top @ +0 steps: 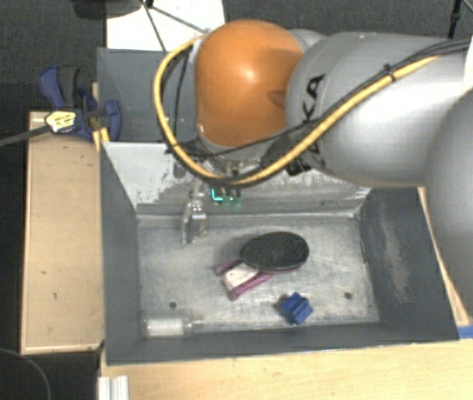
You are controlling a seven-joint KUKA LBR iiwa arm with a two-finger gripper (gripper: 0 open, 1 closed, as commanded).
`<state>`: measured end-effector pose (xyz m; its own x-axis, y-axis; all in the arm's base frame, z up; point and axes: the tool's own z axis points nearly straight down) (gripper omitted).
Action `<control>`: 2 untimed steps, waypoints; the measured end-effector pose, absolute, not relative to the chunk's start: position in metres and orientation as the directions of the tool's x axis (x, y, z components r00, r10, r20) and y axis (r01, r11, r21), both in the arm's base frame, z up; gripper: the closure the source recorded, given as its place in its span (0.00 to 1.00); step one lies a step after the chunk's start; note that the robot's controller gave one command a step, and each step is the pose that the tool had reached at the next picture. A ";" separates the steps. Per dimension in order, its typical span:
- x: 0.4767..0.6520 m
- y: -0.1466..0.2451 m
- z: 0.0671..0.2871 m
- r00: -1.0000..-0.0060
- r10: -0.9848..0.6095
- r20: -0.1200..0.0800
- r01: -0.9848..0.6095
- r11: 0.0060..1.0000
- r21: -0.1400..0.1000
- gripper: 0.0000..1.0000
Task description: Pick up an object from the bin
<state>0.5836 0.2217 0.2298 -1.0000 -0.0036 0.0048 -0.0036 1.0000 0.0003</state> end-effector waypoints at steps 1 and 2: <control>0.590 0.186 0.124 -0.956 -0.293 0.003 -0.293 0.956 -0.001 0.00; 0.585 0.135 0.085 -0.930 -0.366 -0.014 -0.366 0.931 0.003 0.00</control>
Offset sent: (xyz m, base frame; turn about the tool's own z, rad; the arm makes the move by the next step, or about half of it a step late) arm 0.0067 -0.0342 -0.1033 -0.2948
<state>0.5855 0.1350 0.0846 -0.9305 -0.3661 -0.0143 -0.3661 0.9306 0.0027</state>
